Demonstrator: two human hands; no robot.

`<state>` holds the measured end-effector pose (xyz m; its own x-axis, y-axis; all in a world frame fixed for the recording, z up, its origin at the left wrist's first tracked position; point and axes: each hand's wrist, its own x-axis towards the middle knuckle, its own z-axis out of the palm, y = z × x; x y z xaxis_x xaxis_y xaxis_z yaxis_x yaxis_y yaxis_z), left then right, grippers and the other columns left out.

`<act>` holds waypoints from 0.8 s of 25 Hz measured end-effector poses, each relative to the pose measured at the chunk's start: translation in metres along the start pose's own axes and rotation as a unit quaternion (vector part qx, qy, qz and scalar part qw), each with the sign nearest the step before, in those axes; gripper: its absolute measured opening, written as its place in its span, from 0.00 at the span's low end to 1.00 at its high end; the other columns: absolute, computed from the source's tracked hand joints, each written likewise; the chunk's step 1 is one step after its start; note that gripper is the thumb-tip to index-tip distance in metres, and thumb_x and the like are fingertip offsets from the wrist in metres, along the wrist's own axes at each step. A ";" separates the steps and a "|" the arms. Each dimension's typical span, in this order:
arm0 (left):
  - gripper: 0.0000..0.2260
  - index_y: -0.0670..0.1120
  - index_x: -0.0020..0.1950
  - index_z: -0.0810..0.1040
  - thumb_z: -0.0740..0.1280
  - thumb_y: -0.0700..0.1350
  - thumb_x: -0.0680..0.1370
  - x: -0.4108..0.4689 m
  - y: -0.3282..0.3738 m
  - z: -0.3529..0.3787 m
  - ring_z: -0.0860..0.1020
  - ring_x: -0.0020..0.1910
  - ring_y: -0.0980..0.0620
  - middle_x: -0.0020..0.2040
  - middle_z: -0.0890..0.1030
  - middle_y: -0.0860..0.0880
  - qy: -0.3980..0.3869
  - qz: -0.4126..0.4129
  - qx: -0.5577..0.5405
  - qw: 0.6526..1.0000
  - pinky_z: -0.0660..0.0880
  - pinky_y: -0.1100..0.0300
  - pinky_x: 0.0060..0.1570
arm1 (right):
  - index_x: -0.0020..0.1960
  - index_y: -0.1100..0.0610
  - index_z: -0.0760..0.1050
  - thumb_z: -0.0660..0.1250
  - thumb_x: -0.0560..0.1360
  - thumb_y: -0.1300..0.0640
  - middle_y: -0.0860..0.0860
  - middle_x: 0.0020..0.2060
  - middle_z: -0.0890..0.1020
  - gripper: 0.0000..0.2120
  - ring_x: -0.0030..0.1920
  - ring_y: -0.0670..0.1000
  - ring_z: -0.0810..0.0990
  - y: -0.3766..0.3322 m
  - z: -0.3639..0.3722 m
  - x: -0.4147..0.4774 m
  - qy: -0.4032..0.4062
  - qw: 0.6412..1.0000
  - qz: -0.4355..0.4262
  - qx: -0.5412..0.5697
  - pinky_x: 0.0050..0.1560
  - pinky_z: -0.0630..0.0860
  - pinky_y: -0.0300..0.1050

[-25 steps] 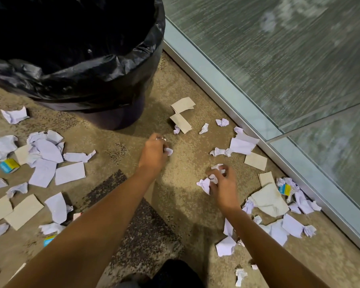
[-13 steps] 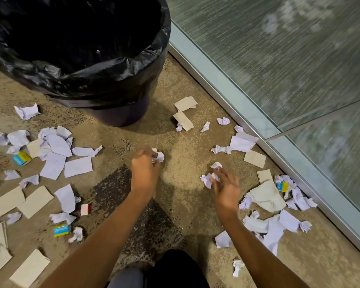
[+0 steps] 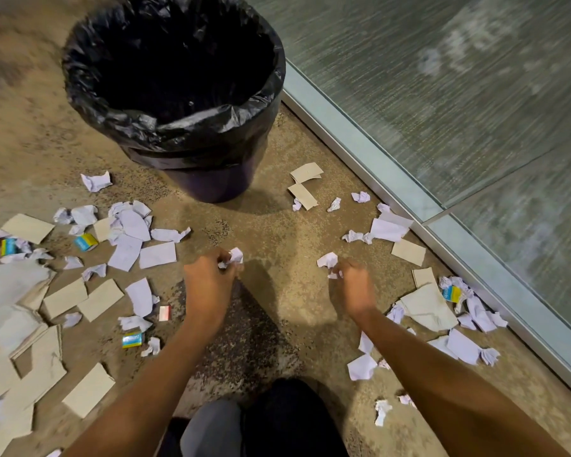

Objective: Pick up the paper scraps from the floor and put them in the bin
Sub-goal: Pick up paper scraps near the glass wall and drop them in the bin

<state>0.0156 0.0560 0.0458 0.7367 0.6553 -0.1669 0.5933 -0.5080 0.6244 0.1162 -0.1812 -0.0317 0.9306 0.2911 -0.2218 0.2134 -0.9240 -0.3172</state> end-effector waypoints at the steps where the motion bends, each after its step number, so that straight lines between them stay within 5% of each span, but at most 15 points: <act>1: 0.08 0.41 0.52 0.82 0.70 0.43 0.75 -0.003 0.000 -0.008 0.76 0.38 0.53 0.45 0.84 0.43 0.008 -0.002 -0.003 1.000 0.67 0.63 0.41 | 0.54 0.62 0.78 0.64 0.74 0.69 0.59 0.47 0.82 0.11 0.43 0.55 0.81 -0.001 -0.006 0.001 0.017 0.999 0.026 0.017 0.39 0.71 0.41; 9: 0.07 0.42 0.45 0.81 0.71 0.46 0.74 -0.027 0.027 -0.062 0.79 0.39 0.48 0.37 0.82 0.46 0.098 0.015 -0.064 0.993 0.71 0.57 0.42 | 0.44 0.58 0.82 0.68 0.73 0.67 0.50 0.45 0.83 0.07 0.34 0.51 0.78 -0.055 -0.067 -0.021 0.204 0.946 0.013 0.251 0.37 0.71 0.39; 17: 0.07 0.45 0.46 0.81 0.71 0.47 0.73 0.019 0.102 -0.150 0.74 0.36 0.56 0.38 0.79 0.50 0.225 0.049 -0.185 0.955 0.65 0.67 0.37 | 0.44 0.53 0.82 0.67 0.73 0.61 0.42 0.41 0.80 0.06 0.39 0.33 0.73 -0.183 -0.180 -0.003 0.234 0.880 -0.049 0.410 0.39 0.66 0.24; 20: 0.08 0.44 0.46 0.82 0.72 0.47 0.72 0.066 0.118 -0.178 0.77 0.39 0.52 0.41 0.82 0.47 0.250 0.025 -0.194 0.948 0.72 0.59 0.43 | 0.44 0.56 0.81 0.67 0.74 0.62 0.49 0.44 0.80 0.05 0.39 0.40 0.74 -0.242 -0.213 0.032 0.211 0.880 -0.084 0.417 0.37 0.67 0.21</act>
<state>0.0766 0.1382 0.2446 0.4568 0.8685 0.1923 0.3256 -0.3644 0.8724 0.1571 -0.0009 0.2344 0.9720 0.1256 0.1986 0.2293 -0.3228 -0.9183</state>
